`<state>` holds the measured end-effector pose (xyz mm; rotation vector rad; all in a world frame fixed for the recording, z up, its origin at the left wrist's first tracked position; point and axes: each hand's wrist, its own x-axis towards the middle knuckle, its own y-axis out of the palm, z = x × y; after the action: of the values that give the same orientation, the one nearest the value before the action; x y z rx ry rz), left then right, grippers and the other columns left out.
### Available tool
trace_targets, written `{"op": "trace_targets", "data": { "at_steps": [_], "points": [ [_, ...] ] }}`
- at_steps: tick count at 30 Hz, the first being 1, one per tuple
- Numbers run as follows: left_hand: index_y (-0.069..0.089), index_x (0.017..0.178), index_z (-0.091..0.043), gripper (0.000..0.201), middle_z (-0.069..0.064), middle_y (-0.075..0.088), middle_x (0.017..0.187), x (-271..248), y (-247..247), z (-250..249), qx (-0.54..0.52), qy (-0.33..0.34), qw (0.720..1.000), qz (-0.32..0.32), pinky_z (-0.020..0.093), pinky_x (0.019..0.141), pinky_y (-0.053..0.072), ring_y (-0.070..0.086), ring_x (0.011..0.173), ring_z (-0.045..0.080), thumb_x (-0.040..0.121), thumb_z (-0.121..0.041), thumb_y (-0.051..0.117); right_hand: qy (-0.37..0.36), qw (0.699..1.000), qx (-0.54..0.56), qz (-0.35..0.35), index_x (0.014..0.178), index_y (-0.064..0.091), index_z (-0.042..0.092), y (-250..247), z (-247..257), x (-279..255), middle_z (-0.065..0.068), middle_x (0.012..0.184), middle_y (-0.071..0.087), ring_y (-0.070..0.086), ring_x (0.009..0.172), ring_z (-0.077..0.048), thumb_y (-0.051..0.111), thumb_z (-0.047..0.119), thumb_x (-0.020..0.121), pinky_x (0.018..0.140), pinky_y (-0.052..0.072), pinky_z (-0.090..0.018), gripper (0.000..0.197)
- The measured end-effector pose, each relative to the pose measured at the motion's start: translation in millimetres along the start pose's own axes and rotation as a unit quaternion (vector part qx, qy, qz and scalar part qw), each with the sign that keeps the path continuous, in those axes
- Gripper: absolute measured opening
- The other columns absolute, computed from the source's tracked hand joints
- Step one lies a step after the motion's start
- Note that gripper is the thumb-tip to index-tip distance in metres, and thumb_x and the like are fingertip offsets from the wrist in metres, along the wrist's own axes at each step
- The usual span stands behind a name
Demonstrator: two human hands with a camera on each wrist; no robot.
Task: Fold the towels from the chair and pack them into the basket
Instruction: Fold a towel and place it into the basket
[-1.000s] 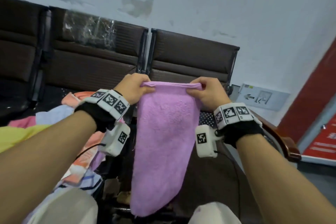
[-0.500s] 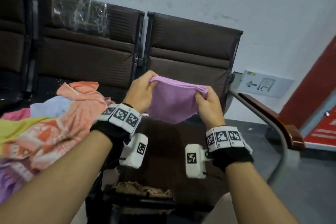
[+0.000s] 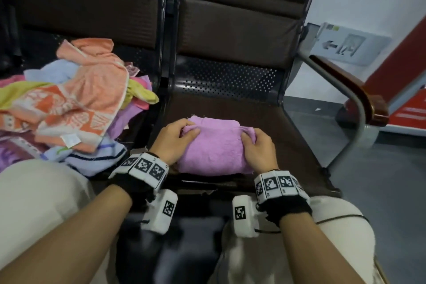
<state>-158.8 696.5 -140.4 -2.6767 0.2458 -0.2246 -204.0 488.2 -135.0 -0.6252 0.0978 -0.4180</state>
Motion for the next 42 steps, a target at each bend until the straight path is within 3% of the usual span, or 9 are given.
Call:
{"op": "trace_targets", "data": {
  "at_steps": [13,16,19,22,25,27,33,37,42],
  "points": [
    [0.065,0.097,-0.019,0.015,-0.001,0.066,0.094,145,24,43,0.033,-0.012,0.999,0.009,0.031,0.086,0.047,0.060,0.088,0.014,0.084,-0.025,0.068,0.058,0.995,-0.075,0.025,0.097,0.063,0.015,28,2,126,-0.007,0.095,0.063,0.058,0.094,-0.026,0.054,0.026,0.092,0.076,0.036,-0.025,0.015],
    [0.060,0.115,-0.018,0.033,0.004,0.067,0.101,153,32,60,0.081,-0.078,0.992,0.057,0.029,0.088,0.046,0.062,0.098,0.021,0.083,-0.020,0.068,0.075,0.984,-0.150,0.056,0.117,0.056,0.011,35,-8,133,-0.010,0.116,0.061,0.057,0.106,-0.027,0.061,0.024,0.089,0.084,0.041,-0.028,0.031],
    [0.045,0.136,-0.015,0.059,0.008,0.060,0.122,146,34,73,0.112,-0.107,0.983,0.100,0.034,0.098,0.045,0.060,0.108,0.025,0.082,-0.014,0.068,-0.007,0.969,-0.223,0.103,0.111,0.055,0.014,33,-11,124,-0.008,0.118,0.048,0.053,0.106,-0.024,0.065,0.020,0.086,0.091,0.042,-0.031,0.028],
    [0.048,0.134,-0.013,0.062,0.011,0.046,0.131,129,30,73,0.117,-0.064,0.988,0.081,0.031,0.106,0.038,0.052,0.115,0.025,0.078,-0.010,0.072,-0.114,0.923,-0.280,0.240,0.095,0.063,0.018,23,-5,108,0.000,0.101,0.054,0.058,0.099,-0.020,0.068,0.023,0.082,0.083,0.043,-0.026,0.014],
    [0.065,0.110,-0.018,0.036,0.002,0.049,0.112,101,27,62,0.152,0.028,0.986,0.064,0.016,0.098,0.029,0.045,0.107,0.018,0.076,-0.012,0.073,-0.146,0.837,-0.351,0.394,0.119,0.058,0.020,17,-3,85,0.000,0.111,0.053,0.055,0.105,-0.020,0.072,0.027,0.078,0.092,0.045,-0.029,0.043],
    [0.070,0.100,-0.016,0.022,0.002,0.058,0.099,83,28,53,0.132,0.066,0.982,0.118,0.026,0.095,0.041,0.054,0.095,0.018,0.078,-0.016,0.073,-0.166,0.815,-0.379,0.406,0.130,0.050,0.018,19,-8,72,-0.005,0.125,0.047,0.050,0.114,-0.022,0.070,0.019,0.078,0.100,0.040,-0.030,0.055],
    [0.053,0.130,-0.021,0.062,-0.002,0.048,0.123,50,27,53,0.290,0.079,0.917,0.262,0.029,0.107,0.032,0.042,0.119,0.013,0.076,-0.046,0.071,-0.171,0.878,-0.348,0.282,0.115,0.061,0.013,19,-1,61,-0.016,0.114,0.063,0.058,0.108,-0.032,0.053,0.008,0.083,0.088,0.045,-0.030,0.033],
    [0.057,0.118,-0.020,0.031,0.002,0.057,0.117,48,16,42,0.355,0.126,0.905,0.199,0.034,0.093,0.041,0.054,0.112,0.023,0.087,-0.022,0.056,-0.179,0.891,-0.318,0.268,0.115,0.062,0.011,9,1,57,-0.014,0.108,0.066,0.058,0.105,-0.030,0.055,0.010,0.085,0.075,0.033,-0.019,0.031],
    [0.057,0.101,-0.018,0.012,0.013,0.064,0.102,49,1,26,0.292,0.048,0.927,0.231,0.036,0.082,0.047,0.060,0.097,0.032,0.091,-0.022,0.051,-0.133,0.851,-0.375,0.344,0.123,0.055,0.019,7,1,51,-0.006,0.116,0.061,0.055,0.108,-0.024,0.078,0.033,0.074,0.090,0.044,-0.027,0.056]
  ]
}}
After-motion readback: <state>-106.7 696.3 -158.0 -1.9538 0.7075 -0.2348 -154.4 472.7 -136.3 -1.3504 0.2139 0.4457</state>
